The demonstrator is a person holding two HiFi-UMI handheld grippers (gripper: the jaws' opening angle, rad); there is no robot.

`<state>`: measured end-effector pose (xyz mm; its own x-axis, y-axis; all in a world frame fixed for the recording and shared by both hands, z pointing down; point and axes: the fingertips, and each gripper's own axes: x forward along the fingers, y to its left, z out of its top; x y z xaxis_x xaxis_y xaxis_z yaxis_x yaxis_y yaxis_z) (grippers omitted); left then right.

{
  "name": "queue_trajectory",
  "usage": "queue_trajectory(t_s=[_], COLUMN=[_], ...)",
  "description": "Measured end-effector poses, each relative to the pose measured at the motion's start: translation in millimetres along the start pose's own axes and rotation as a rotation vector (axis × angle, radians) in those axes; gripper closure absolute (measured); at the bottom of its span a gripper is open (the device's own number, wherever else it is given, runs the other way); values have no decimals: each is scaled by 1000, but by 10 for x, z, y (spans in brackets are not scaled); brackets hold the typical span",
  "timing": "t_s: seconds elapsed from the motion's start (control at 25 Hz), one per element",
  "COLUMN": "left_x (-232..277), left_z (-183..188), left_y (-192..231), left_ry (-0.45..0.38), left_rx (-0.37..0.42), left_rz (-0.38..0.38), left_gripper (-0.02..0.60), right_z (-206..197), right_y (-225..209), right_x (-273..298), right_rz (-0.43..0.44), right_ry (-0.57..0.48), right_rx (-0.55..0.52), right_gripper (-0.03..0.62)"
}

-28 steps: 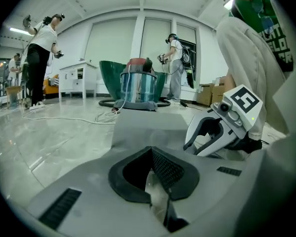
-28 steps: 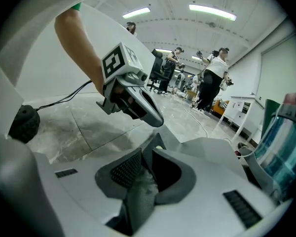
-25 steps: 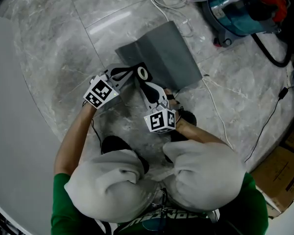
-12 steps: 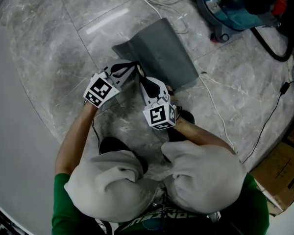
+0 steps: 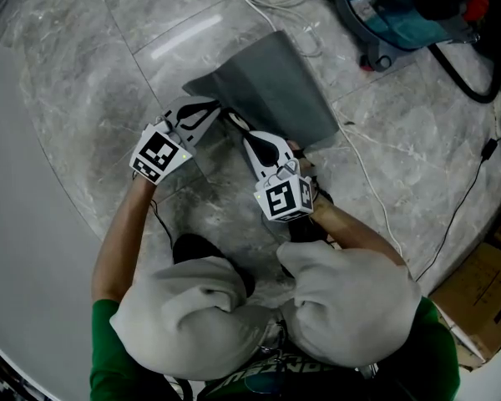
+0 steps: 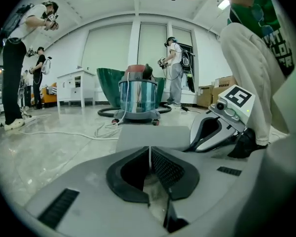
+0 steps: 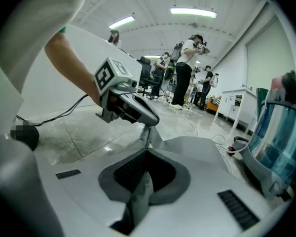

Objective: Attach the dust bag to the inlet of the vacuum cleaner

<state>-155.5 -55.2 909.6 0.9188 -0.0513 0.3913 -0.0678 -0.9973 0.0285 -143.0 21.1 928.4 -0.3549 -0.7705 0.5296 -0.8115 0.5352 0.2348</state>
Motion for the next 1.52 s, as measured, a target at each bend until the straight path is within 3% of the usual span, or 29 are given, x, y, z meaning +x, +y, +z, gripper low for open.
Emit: queue_trajectory(t_s=[0.24, 0.44, 0.6, 0.88, 1.2, 1.32, 1.52], left_x=[-153, -128, -35, 68, 164, 180, 257], left_z=[604, 1041, 1092, 1154, 1349, 1430, 1478], left_y=[212, 135, 16, -283, -330, -280, -349], left_ry=[-86, -77, -15, -14, -4, -1, 35], left_rx=[73, 190, 231, 184, 240, 249, 322], left_rz=[1, -97, -168, -269, -296, -297, -348], left_gripper=[577, 577, 577, 577, 574, 541, 534], right_z=[278, 524, 705, 767, 820, 870, 935], right_y=[-80, -311, -521, -924, -1025, -1066, -1161], right_x=[-227, -458, -656, -939, -1110, -1144, -1175], right_rz=[142, 165, 167, 75, 106, 120, 144], right_ry=[-99, -152, -185, -221, -187, -193, -199], right_rx=[-53, -88, -101, -53, -115, -122, -146], right_gripper=[580, 579, 580, 580, 580, 580, 580])
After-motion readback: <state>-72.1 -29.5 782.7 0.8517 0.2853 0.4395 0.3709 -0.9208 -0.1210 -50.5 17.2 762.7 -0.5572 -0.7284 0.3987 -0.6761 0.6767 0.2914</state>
